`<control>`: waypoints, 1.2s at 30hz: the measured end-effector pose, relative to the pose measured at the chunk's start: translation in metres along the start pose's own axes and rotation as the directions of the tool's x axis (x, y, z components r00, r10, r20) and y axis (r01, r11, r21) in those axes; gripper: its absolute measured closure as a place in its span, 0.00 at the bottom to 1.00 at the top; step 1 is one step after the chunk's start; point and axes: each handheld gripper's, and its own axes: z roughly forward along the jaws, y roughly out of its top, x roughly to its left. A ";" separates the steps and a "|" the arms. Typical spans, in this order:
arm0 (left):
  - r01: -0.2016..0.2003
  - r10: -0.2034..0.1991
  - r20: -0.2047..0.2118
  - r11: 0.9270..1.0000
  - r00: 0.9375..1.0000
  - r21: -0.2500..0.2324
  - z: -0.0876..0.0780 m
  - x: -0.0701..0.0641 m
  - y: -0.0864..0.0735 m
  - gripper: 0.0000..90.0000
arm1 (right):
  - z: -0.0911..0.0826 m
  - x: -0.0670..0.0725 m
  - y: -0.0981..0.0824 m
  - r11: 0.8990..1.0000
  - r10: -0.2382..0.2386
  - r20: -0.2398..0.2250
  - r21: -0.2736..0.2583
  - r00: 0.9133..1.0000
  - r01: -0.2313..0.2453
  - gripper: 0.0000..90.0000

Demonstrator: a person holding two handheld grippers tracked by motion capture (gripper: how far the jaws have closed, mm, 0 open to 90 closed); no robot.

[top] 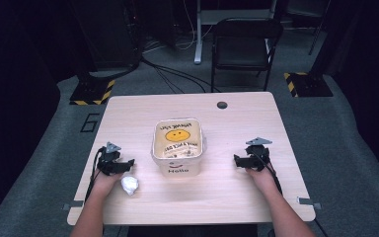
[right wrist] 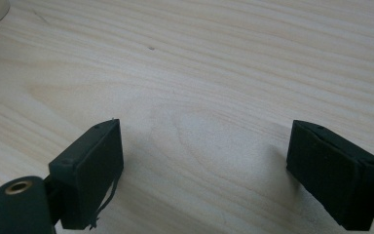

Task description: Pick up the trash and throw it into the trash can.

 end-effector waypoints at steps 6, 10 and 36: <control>0.012 -0.012 0.004 1.000 1.000 0.010 -0.015 -0.004 0.004 0.31 | 0.000 0.001 0.000 1.000 0.003 -0.002 -0.002 1.000 -0.003 0.14; 0.035 -0.035 0.004 0.999 0.999 0.000 -0.027 -0.005 0.006 0.31 | 0.000 0.001 0.000 1.000 0.003 -0.001 -0.001 1.000 -0.003 0.14; 0.060 -0.060 0.033 0.998 0.998 -0.025 -0.071 -0.020 0.007 0.33 | 0.000 0.001 0.000 1.000 -0.010 -0.018 0.004 1.000 0.010 0.13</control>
